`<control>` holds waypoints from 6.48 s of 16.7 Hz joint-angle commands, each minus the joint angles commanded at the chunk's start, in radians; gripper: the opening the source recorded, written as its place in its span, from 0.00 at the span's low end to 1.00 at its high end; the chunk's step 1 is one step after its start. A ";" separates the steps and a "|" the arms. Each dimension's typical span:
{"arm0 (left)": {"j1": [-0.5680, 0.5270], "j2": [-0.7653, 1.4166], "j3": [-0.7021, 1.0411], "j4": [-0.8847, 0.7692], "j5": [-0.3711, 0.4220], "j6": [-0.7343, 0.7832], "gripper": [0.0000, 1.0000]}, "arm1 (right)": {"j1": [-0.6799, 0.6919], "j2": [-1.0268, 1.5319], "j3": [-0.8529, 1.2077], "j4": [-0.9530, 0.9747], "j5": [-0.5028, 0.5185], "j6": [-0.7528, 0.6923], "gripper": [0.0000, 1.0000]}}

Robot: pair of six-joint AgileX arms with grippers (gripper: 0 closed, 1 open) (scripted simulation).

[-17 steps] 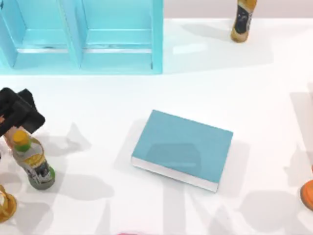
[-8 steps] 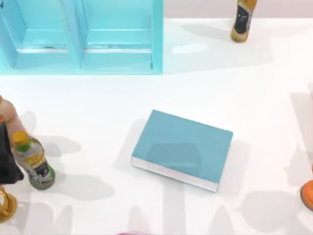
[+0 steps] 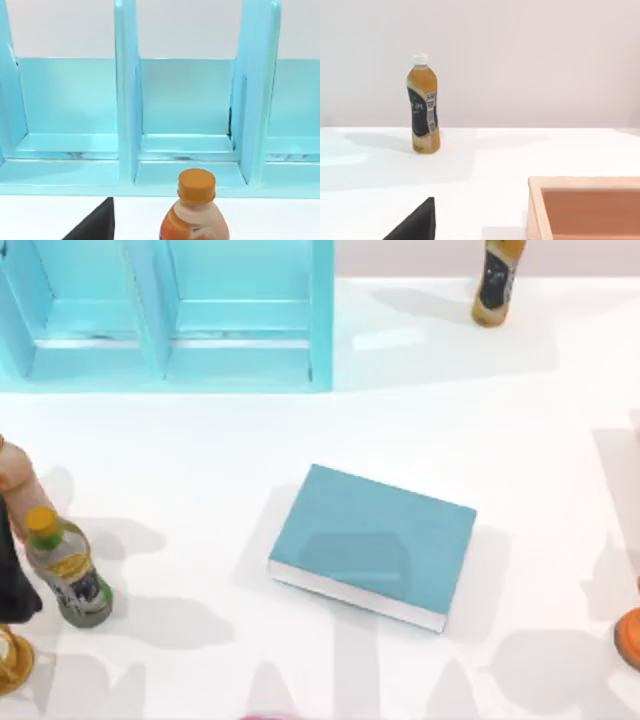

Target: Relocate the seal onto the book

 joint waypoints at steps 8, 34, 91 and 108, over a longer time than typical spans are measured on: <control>0.000 0.000 0.000 0.000 0.000 0.000 1.00 | -0.080 0.289 0.291 -0.242 0.002 -0.077 1.00; 0.000 0.000 0.000 0.000 0.000 0.000 1.00 | -0.420 1.917 1.718 -1.371 -0.001 -0.409 1.00; 0.000 0.000 0.000 0.000 0.000 0.000 1.00 | 0.027 1.855 1.816 -1.538 -0.003 0.046 0.00; 0.000 0.000 0.000 0.000 0.000 0.000 1.00 | 0.685 2.223 2.027 -1.374 0.006 0.710 0.00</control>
